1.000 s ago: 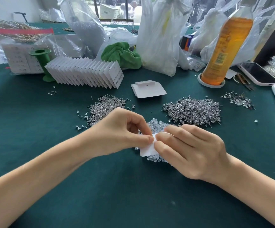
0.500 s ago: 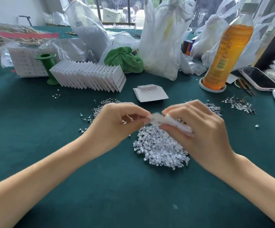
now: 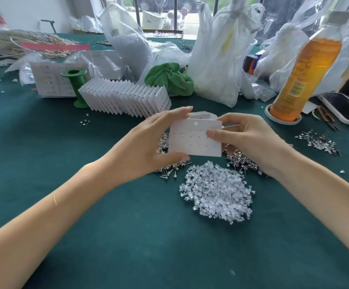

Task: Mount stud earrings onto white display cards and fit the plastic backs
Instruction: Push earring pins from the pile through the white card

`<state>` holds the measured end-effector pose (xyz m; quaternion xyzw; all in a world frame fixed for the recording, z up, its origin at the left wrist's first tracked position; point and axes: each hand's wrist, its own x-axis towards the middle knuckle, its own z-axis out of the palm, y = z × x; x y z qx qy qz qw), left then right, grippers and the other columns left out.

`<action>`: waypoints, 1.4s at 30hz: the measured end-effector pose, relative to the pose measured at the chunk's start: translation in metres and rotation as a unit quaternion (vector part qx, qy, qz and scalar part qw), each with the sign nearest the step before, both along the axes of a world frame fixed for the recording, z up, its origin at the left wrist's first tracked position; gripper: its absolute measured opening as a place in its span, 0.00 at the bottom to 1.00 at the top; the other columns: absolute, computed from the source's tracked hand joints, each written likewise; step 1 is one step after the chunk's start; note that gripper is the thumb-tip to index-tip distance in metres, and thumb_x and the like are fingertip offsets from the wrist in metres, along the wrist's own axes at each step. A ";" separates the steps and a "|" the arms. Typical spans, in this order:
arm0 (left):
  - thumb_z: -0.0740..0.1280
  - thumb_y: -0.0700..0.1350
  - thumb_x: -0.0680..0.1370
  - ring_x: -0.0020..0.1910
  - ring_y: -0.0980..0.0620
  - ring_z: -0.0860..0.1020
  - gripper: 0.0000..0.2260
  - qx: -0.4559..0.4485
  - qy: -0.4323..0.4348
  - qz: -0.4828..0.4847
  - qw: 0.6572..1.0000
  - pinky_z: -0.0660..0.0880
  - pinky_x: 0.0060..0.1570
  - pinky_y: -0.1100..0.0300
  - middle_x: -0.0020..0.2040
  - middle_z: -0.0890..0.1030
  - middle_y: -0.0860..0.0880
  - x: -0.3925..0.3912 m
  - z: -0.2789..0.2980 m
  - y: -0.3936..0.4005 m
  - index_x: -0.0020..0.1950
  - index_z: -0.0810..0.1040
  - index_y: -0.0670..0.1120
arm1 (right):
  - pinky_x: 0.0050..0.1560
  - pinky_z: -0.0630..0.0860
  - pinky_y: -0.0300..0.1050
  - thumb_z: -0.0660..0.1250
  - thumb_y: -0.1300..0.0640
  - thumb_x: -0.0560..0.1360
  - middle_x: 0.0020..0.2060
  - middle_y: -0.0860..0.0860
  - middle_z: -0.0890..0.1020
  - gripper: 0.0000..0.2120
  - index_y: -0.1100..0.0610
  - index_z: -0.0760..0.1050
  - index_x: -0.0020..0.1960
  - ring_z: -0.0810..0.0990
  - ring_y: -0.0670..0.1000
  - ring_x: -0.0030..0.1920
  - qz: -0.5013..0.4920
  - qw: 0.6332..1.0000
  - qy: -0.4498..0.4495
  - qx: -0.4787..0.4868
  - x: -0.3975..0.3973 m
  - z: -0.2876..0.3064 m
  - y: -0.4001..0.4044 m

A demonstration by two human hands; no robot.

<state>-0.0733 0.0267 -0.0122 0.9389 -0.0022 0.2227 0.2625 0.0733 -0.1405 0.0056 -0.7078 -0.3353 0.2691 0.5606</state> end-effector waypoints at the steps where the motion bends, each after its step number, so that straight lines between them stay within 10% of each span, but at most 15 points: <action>1: 0.74 0.55 0.69 0.66 0.64 0.66 0.34 0.006 -0.003 0.004 1.000 0.59 0.64 0.75 0.67 0.70 0.59 0.000 -0.001 0.003 0.72 0.64 0.54 | 0.26 0.70 0.32 0.73 0.59 0.72 0.33 0.49 0.85 0.03 0.53 0.80 0.43 0.77 0.43 0.27 0.009 1.000 0.011 -0.003 0.001 -0.002 0.005; 5: 0.74 0.54 0.69 0.63 0.62 0.68 0.34 0.028 -0.005 0.038 0.999 0.59 0.64 0.75 0.64 0.74 0.54 0.000 -0.002 0.014 0.72 0.65 0.50 | 0.24 0.68 0.32 0.70 0.50 0.75 0.34 0.49 0.84 0.07 0.53 0.80 0.44 0.76 0.43 0.26 -0.029 0.999 -0.012 -0.018 0.004 -0.011 0.012; 13: 0.74 0.55 0.67 0.57 0.56 0.72 0.43 0.017 -0.030 0.101 0.994 0.63 0.58 0.68 0.62 0.77 0.52 0.001 -0.007 0.022 0.74 0.53 0.50 | 0.34 0.64 0.32 0.70 0.40 0.68 0.37 0.38 0.76 0.08 0.42 0.75 0.35 0.72 0.34 0.36 0.071 0.895 -0.410 -0.157 -0.043 -0.022 0.005; 29: 0.75 0.56 0.67 0.51 0.57 0.72 0.43 0.063 -0.036 0.152 0.986 0.66 0.52 0.64 0.60 0.78 0.51 0.001 -0.011 0.019 0.72 0.50 0.56 | 0.40 0.64 0.40 0.66 0.47 0.75 0.40 0.40 0.78 0.04 0.43 0.80 0.44 0.73 0.42 0.47 0.052 0.862 -0.474 -0.172 -0.061 -0.030 0.018; 42: 0.74 0.58 0.66 0.52 0.61 0.72 0.46 -0.014 0.027 0.051 0.998 0.63 0.52 0.78 0.56 0.78 0.57 -0.003 -0.011 -0.002 0.73 0.45 0.61 | 0.32 0.68 0.27 0.74 0.62 0.70 0.26 0.36 0.76 0.08 0.50 0.82 0.40 0.72 0.42 0.31 -0.034 0.923 -0.384 -0.014 -0.023 -0.004 0.010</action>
